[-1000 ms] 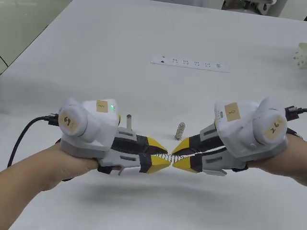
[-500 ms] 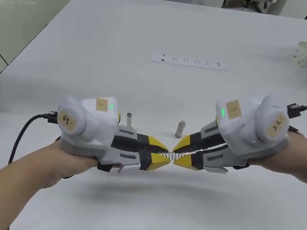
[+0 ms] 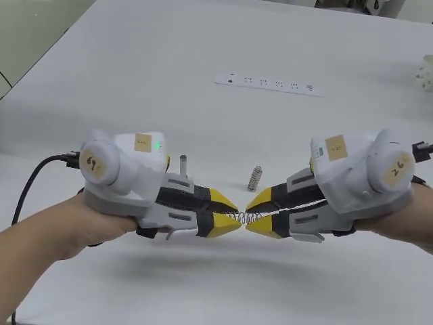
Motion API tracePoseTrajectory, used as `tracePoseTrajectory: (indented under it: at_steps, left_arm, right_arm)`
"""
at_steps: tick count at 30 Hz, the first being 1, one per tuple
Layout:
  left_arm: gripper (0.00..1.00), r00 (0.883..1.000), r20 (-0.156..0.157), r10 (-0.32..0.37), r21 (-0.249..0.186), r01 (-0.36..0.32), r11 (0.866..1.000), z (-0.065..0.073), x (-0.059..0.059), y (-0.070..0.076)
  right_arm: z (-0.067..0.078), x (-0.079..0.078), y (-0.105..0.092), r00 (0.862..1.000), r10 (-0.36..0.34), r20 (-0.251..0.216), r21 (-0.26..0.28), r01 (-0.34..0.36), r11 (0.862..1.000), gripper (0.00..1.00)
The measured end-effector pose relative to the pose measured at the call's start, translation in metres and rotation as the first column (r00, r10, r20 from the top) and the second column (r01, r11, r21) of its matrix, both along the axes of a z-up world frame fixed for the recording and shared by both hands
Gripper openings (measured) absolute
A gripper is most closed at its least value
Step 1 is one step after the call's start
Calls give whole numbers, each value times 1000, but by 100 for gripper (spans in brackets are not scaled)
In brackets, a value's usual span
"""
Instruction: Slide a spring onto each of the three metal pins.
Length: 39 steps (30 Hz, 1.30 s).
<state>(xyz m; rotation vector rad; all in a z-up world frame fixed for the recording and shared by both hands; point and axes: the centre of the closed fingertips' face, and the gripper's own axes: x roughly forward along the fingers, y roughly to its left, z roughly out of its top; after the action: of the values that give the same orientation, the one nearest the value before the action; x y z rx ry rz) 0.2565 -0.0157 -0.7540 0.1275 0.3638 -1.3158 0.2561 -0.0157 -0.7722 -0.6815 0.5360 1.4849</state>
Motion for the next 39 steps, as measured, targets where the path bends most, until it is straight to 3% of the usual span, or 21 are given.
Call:
tracePoseTrajectory:
  at_steps: [3,7,13,18,25,29,34,39]
  left_arm:
    - [2,1000,-1,-2,-3,2,1000,1,0,1]
    - [2,1000,-5,-7,-6,7,1000,2,-1,0]
    - [2,1000,-3,-17,-6,17,1000,3,-3,-1]
    - [2,1000,-8,-19,-8,19,1000,2,-3,0]
    - [2,1000,-17,-6,-11,6,1000,1,-1,4]
    - [2,1000,-9,-10,8,10,1000,-2,-2,5]
    - [2,1000,14,-21,31,20,999,-6,-5,1]
    - [2,1000,21,-23,35,22,999,-5,-6,-1]
  right_arm:
    - [-5,1,-8,1000,-28,-10,3,28,1000,13]
    - [0,0,-7,999,-47,-22,39,47,998,12]
    - [1,-1,-6,999,-32,-24,45,33,998,8]
    - [5,-2,-6,996,-59,-67,71,64,995,7]
    - [24,-2,1,1000,-20,-4,104,20,994,7]
    - [33,-6,7,1000,15,22,117,-17,993,7]
    - [47,-12,19,999,40,4,167,-40,985,7]
    - [49,-12,27,1000,29,-12,204,-26,979,6]
